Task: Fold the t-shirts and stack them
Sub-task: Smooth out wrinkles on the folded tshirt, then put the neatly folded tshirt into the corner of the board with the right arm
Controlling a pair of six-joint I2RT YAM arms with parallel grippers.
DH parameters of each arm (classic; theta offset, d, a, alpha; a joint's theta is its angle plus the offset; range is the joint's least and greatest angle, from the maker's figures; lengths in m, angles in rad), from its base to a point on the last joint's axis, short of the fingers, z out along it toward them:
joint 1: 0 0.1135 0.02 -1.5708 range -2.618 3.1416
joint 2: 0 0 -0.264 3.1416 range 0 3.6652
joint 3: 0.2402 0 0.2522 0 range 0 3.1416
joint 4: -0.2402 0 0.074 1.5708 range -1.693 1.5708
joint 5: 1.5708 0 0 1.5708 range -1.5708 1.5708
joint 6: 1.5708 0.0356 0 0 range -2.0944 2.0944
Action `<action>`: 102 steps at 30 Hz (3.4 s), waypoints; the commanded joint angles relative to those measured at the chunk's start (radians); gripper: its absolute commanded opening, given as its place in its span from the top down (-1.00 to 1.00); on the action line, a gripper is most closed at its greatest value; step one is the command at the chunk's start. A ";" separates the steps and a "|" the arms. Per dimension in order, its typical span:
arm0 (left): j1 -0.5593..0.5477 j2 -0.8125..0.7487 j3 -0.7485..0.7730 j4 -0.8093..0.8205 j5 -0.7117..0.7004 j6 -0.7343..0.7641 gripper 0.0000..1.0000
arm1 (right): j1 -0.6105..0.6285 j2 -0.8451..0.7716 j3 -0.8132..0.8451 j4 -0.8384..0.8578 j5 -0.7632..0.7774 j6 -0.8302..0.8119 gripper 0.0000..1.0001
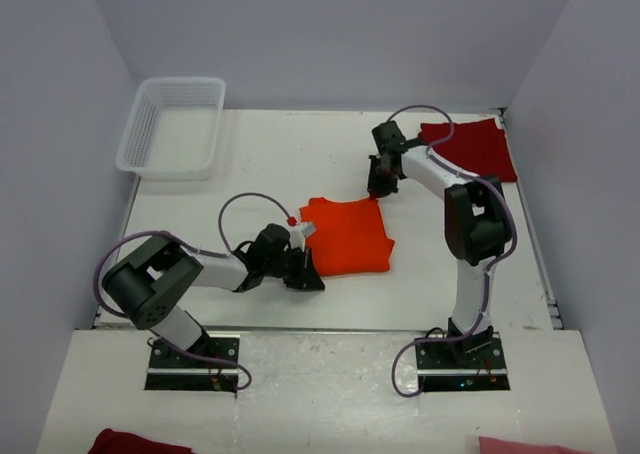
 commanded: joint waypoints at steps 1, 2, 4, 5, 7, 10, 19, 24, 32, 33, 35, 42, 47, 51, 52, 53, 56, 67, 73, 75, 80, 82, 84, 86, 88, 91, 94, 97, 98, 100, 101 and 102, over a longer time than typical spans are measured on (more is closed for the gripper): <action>-0.032 -0.115 0.030 -0.116 -0.082 0.066 1.00 | -0.007 -0.145 0.013 -0.011 0.124 -0.032 1.00; -0.039 -0.141 0.038 -0.141 -0.126 0.078 1.00 | -0.009 -0.178 0.010 -0.027 0.163 -0.034 1.00; -0.068 -0.210 0.065 -0.213 -0.179 0.086 1.00 | -0.010 -0.215 -0.019 -0.032 0.190 -0.043 1.00; -0.078 -0.233 0.076 -0.233 -0.200 0.089 1.00 | -0.010 -0.252 -0.028 -0.038 0.218 -0.043 0.98; -0.110 -0.284 0.111 -0.288 -0.248 0.095 1.00 | -0.010 -0.295 -0.078 -0.041 0.240 -0.029 0.87; -0.124 -0.299 0.171 -0.340 -0.274 0.117 1.00 | -0.012 -0.395 -0.187 -0.015 0.224 -0.006 0.35; -0.104 -0.020 0.513 -0.557 -0.443 0.192 1.00 | -0.082 -0.590 -0.555 0.201 -0.027 0.009 -0.75; -0.032 0.136 0.647 -0.604 -0.406 0.198 1.00 | -0.176 -0.628 -0.724 0.345 -0.257 0.035 -0.77; 0.039 0.170 0.650 -0.661 -0.463 0.203 1.00 | -0.230 -0.610 -0.780 0.457 -0.449 0.048 -0.72; 0.042 0.172 0.647 -0.664 -0.464 0.204 1.00 | -0.231 -0.601 -0.786 0.460 -0.463 0.052 -0.72; 0.048 0.176 0.647 -0.667 -0.466 0.207 1.00 | -0.233 -0.585 -0.795 0.470 -0.475 0.063 -0.71; 0.063 0.254 0.670 -0.672 -0.467 0.209 1.00 | -0.231 -0.553 -0.843 0.494 -0.460 0.089 -0.67; 0.093 0.308 0.694 -0.689 -0.470 0.213 1.00 | -0.231 -0.535 -0.821 0.454 -0.432 0.097 -0.68; 0.120 0.334 0.702 -0.693 -0.466 0.224 1.00 | -0.233 -0.516 -0.830 0.471 -0.458 0.109 -0.66; 0.125 0.340 0.708 -0.699 -0.461 0.227 1.00 | -0.233 -0.515 -0.832 0.473 -0.458 0.112 -0.66; 0.132 0.348 0.713 -0.704 -0.460 0.233 1.00 | -0.231 -0.516 -0.835 0.473 -0.452 0.112 -0.66; 0.143 0.368 0.730 -0.709 -0.454 0.241 1.00 | -0.231 -0.518 -0.836 0.470 -0.452 0.118 -0.66; 0.145 0.366 0.724 -0.692 -0.420 0.236 1.00 | -0.231 -0.510 -0.864 0.503 -0.474 0.147 -0.66; 0.146 0.343 0.693 -0.681 -0.414 0.232 1.00 | -0.231 -0.510 -0.859 0.494 -0.458 0.150 -0.67; 0.145 0.339 0.690 -0.679 -0.414 0.232 1.00 | -0.231 -0.509 -0.859 0.493 -0.458 0.152 -0.67; 0.145 0.339 0.681 -0.672 -0.400 0.227 1.00 | -0.228 -0.498 -0.862 0.508 -0.452 0.163 -0.67; 0.145 0.339 0.671 -0.663 -0.389 0.224 1.00 | -0.219 -0.490 -0.861 0.519 -0.457 0.172 -0.67; 0.143 0.339 0.661 -0.655 -0.378 0.221 1.00 | -0.207 -0.472 -0.853 0.534 -0.457 0.181 -0.67; 0.143 0.337 0.655 -0.653 -0.377 0.220 1.00 | -0.181 -0.449 -0.846 0.546 -0.451 0.196 -0.67; 0.143 0.330 0.647 -0.655 -0.378 0.220 1.00 | -0.152 -0.433 -0.827 0.558 -0.446 0.212 -0.67; 0.143 0.316 0.636 -0.652 -0.380 0.221 1.00 | -0.116 -0.398 -0.806 0.578 -0.441 0.235 -0.67; 0.143 0.307 0.625 -0.652 -0.380 0.220 1.00 | -0.075 -0.355 -0.780 0.591 -0.441 0.256 -0.67; 0.143 0.305 0.622 -0.650 -0.372 0.223 1.00 | -0.038 -0.312 -0.757 0.609 -0.429 0.273 -0.62; 0.143 0.305 0.621 -0.650 -0.371 0.224 1.00 | -0.033 -0.303 -0.751 0.612 -0.426 0.276 -0.60; 0.143 0.305 0.618 -0.650 -0.369 0.224 1.00 | -0.029 -0.288 -0.752 0.623 -0.423 0.279 -0.45; 0.143 0.305 0.616 -0.650 -0.369 0.224 1.00 | -0.029 -0.282 -0.749 0.620 -0.418 0.279 -0.33; 0.142 0.305 0.616 -0.650 -0.368 0.224 1.00 | -0.029 -0.282 -0.749 0.618 -0.409 0.278 -0.26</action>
